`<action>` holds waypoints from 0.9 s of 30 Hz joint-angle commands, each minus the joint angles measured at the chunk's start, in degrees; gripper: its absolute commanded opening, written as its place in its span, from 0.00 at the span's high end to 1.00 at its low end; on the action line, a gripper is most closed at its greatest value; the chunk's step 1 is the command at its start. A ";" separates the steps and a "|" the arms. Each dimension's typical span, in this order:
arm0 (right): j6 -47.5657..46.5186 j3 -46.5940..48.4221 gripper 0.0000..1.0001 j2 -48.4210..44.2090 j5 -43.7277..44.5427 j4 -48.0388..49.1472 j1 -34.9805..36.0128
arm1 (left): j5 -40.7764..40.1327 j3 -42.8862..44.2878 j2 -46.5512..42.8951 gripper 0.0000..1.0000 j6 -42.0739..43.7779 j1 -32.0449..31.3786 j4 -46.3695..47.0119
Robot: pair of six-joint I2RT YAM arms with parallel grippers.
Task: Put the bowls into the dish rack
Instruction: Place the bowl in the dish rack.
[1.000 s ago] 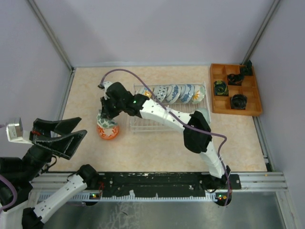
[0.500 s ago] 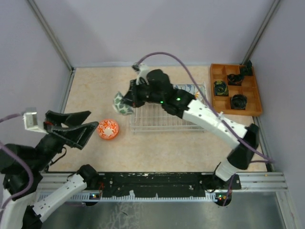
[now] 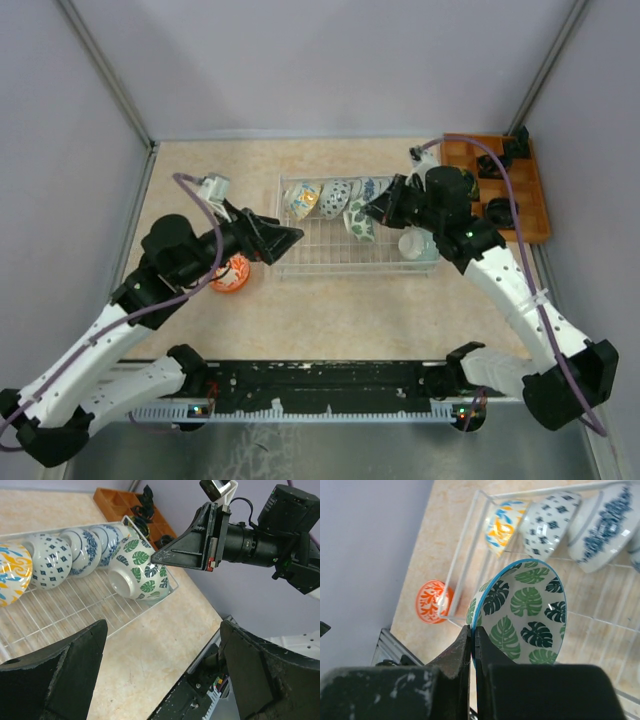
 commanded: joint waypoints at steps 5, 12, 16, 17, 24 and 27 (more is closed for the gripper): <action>3.27 -6.58 1.00 -4.88 -13.60 8.05 -11.67 | 5.89 -0.74 9.39 0.00 -3.30 0.07 11.99; 5.01 -11.64 1.00 -7.02 -15.08 9.25 -14.03 | 6.28 -0.01 13.10 0.00 -3.87 -0.18 12.88; 6.43 -14.33 1.00 -7.73 -15.31 10.90 -14.26 | 6.48 0.26 13.95 0.00 -3.96 -0.36 12.83; 6.78 -14.88 1.00 -7.96 -15.32 11.28 -14.35 | 6.59 0.26 14.09 0.00 -3.97 -0.40 12.85; 8.82 -18.91 1.00 -8.73 -13.76 14.07 -14.51 | 7.14 0.09 14.83 0.00 -3.98 -0.43 13.12; 9.70 -20.36 1.00 -8.36 -13.19 15.85 -14.54 | 7.22 0.17 15.03 0.00 -3.89 -0.45 13.27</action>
